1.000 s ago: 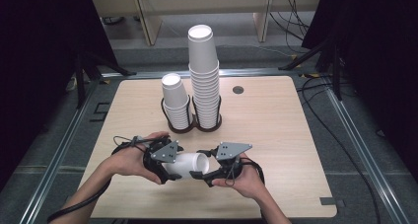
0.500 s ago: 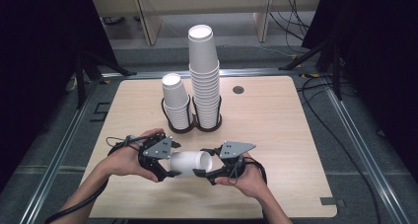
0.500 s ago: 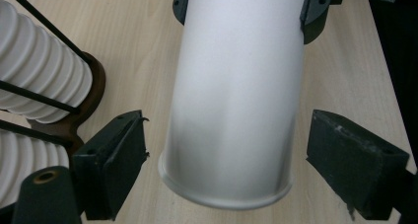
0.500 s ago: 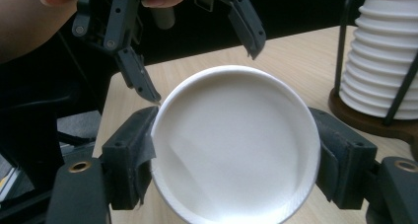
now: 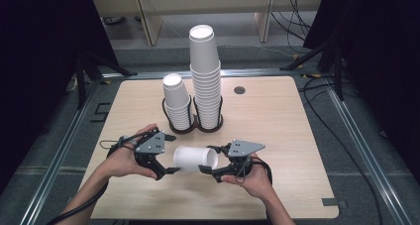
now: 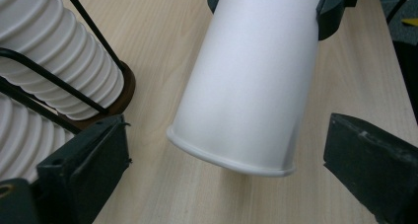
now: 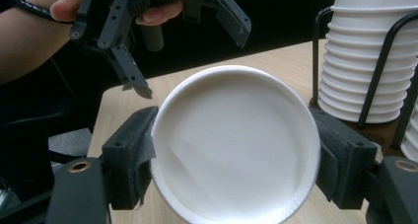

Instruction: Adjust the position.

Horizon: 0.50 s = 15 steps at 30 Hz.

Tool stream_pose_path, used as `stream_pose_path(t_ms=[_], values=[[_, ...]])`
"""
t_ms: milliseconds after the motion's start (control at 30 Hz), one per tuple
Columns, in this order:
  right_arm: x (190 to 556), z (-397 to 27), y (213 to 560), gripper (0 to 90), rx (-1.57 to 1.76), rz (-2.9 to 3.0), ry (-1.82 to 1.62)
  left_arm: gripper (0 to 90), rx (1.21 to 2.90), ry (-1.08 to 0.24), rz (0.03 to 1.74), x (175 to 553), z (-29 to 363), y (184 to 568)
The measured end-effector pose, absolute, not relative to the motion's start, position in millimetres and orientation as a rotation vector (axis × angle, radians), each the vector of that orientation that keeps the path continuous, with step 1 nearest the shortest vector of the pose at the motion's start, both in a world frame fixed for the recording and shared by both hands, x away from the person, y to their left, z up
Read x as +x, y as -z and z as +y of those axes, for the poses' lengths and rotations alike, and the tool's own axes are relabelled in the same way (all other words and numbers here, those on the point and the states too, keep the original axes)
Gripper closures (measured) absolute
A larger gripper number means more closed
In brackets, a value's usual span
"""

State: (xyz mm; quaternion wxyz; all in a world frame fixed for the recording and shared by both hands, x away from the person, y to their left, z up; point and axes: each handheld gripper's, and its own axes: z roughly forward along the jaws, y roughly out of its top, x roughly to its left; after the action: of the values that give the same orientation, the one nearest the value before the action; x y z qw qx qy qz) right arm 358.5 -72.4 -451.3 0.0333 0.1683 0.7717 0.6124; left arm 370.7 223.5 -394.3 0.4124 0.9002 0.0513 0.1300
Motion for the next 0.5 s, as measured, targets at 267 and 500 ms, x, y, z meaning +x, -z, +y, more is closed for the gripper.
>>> stream_pose_path(t_ms=[267,500], values=[[360.9,-72.3,448.1,27.5,0.5,2.325,-1.898,2.0,2.278,-0.355,0.169,372.4,223.8,398.4],[361.4,-76.0,446.4,27.4,0.494,2.277,-1.919,0.9,2.205,-0.321,0.212,374.8,229.3,402.4]])
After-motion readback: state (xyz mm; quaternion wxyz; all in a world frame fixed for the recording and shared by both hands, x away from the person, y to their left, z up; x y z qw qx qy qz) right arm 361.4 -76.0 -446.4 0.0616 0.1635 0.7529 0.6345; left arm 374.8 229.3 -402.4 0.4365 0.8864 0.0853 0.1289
